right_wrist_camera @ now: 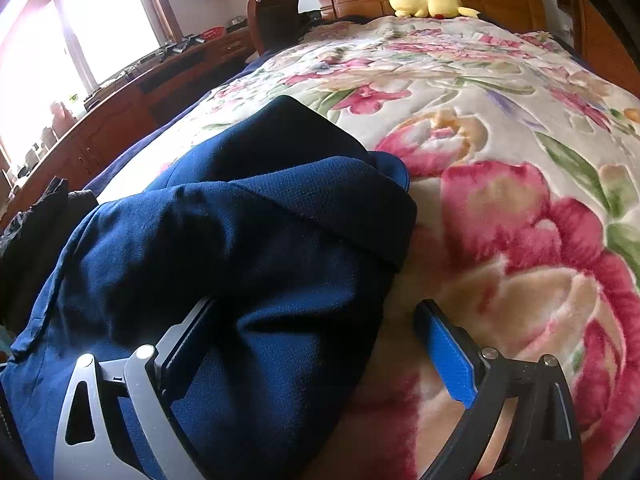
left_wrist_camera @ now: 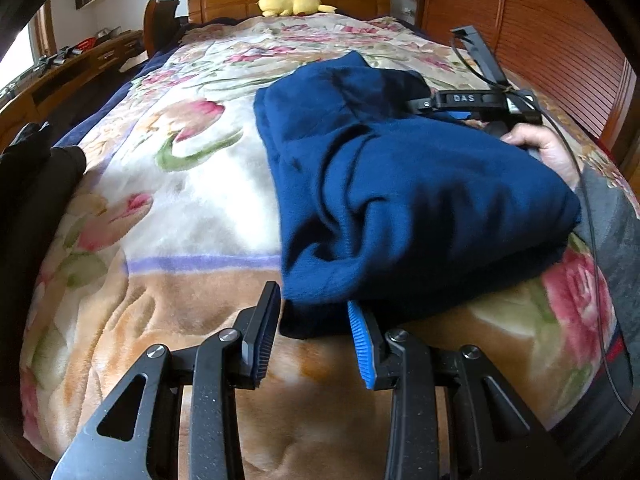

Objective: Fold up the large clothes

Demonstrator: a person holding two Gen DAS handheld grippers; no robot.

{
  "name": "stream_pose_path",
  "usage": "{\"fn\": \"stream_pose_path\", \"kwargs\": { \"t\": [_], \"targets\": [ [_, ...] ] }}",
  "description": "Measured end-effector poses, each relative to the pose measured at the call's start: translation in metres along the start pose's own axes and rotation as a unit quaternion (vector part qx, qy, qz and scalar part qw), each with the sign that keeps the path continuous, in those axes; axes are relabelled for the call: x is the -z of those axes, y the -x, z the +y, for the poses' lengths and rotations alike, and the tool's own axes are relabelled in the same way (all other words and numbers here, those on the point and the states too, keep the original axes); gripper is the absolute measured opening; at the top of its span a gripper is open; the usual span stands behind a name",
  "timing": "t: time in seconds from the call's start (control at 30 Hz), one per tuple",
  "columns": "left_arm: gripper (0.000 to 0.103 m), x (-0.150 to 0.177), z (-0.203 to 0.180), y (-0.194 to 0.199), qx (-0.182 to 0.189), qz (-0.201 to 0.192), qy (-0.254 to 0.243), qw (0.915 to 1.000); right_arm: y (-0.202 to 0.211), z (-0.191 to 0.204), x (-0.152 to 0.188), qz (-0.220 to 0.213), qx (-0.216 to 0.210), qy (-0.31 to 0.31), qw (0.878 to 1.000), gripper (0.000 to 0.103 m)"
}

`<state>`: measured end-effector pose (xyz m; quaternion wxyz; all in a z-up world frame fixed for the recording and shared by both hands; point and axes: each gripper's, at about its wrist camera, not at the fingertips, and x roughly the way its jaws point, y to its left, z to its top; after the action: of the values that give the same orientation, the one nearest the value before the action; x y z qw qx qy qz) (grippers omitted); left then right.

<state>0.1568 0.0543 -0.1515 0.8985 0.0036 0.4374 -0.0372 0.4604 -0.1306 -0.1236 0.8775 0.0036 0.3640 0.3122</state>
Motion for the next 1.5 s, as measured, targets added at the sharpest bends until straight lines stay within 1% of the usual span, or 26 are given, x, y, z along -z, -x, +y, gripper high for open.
{"fn": "stream_pose_path", "kwargs": {
  "t": [0.07, 0.13, 0.17, 0.2, 0.27, 0.3, 0.33, 0.37, 0.4, 0.43, 0.47, 0.53, 0.6, 0.73, 0.83, 0.93, 1.07, 1.17, 1.3, 1.37, 1.43, 1.5],
  "targets": [
    [0.036, -0.001, 0.000, -0.003, -0.003, 0.003, 0.001, 1.0000, -0.001, -0.002, 0.000, 0.003, -0.008, -0.003, 1.000, 0.097],
    [0.036, -0.001, 0.004, -0.005, 0.005, 0.006, 0.013, 0.9999, -0.001, -0.002, 0.001, 0.005, -0.017, -0.003, 1.000, 0.097],
    [0.035, -0.001, 0.007, -0.006, 0.011, 0.006, 0.021, 0.9997, -0.001, -0.002, 0.001, 0.005, -0.023, -0.003, 1.000, 0.093],
    [0.030, -0.001, 0.010, -0.006, 0.020, 0.005, 0.030, 0.9993, 0.000, -0.001, 0.001, 0.005, -0.035, -0.002, 0.999, 0.089],
    [0.020, 0.001, 0.012, -0.005, 0.024, 0.003, 0.031, 0.9992, 0.002, 0.000, 0.002, 0.002, -0.063, -0.001, 0.998, 0.066],
    [0.015, 0.001, 0.012, -0.004, 0.026, 0.001, 0.027, 0.9993, 0.004, 0.001, 0.002, -0.004, -0.069, 0.003, 0.998, 0.059],
    [0.013, 0.000, 0.012, -0.003, 0.027, 0.000, 0.023, 0.9994, 0.007, 0.004, 0.003, -0.012, -0.076, 0.006, 0.997, 0.038],
    [0.010, 0.000, 0.012, -0.001, 0.028, -0.003, 0.023, 0.9993, 0.010, 0.006, 0.003, -0.022, -0.076, 0.009, 0.997, 0.030],
    [0.008, -0.002, 0.012, 0.002, 0.031, -0.008, 0.022, 0.9993, 0.015, 0.009, 0.003, -0.031, -0.066, 0.015, 0.997, 0.026],
    [0.008, -0.003, 0.012, 0.005, 0.030, -0.012, 0.020, 0.9993, 0.020, 0.010, 0.003, -0.041, -0.061, 0.017, 0.997, 0.018],
    [0.007, -0.004, 0.012, 0.009, 0.030, -0.020, 0.018, 0.9992, 0.027, 0.010, 0.003, -0.055, -0.062, 0.014, 0.996, 0.014],
    [0.007, -0.008, 0.012, 0.020, 0.033, -0.039, 0.018, 0.9985, 0.043, 0.012, 0.003, -0.083, -0.067, 0.009, 0.994, 0.011],
    [0.006, -0.011, 0.013, 0.031, 0.037, -0.060, 0.017, 0.9974, 0.058, 0.022, 0.003, -0.106, -0.055, 0.027, 0.993, 0.010],
    [0.005, -0.017, 0.022, 0.053, 0.038, -0.095, 0.010, 0.9947, 0.085, 0.045, -0.003, -0.122, -0.035, 0.046, 0.991, 0.007],
    [0.005, -0.022, 0.038, 0.070, 0.036, -0.120, 0.012, 0.9921, 0.103, 0.076, -0.015, -0.129, -0.013, 0.080, 0.988, 0.007],
    [0.004, -0.025, 0.059, 0.093, 0.033, -0.150, 0.013, 0.9880, 0.120, 0.111, -0.034, -0.138, 0.001, 0.108, 0.985, 0.006],
    [0.004, -0.030, 0.094, 0.132, 0.010, -0.190, 0.004, 0.9817, 0.140, 0.167, -0.056, -0.153, 0.009, 0.146, 0.977, 0.006],
    [0.004, -0.030, 0.131, 0.165, -0.014, -0.204, 0.007, 0.9788, 0.147, 0.217, -0.074, -0.157, 0.008, 0.174, 0.972, 0.006],
    [0.004, -0.024, 0.188, 0.216, -0.074, -0.217, 0.005, 0.9733, 0.150, 0.296, -0.095, -0.167, -0.009, 0.215, 0.962, 0.006],
    [0.004, -0.018, 0.222, 0.243, -0.113, -0.223, 0.014, 0.9681, 0.148, 0.341, -0.103, -0.169, -0.026, 0.231, 0.958, 0.006],
    [0.004, -0.009, 0.251, 0.264, -0.144, -0.233, 0.027, 0.9614, 0.148, 0.376, -0.109, -0.177, -0.050, 0.234, 0.955, 0.006],
    [0.004, 0.003, 0.284, 0.285, -0.182, -0.239, 0.045, 0.9527, 0.141, 0.415, -0.113, -0.181, -0.073, 0.241, 0.951, 0.006]
  ]
}}
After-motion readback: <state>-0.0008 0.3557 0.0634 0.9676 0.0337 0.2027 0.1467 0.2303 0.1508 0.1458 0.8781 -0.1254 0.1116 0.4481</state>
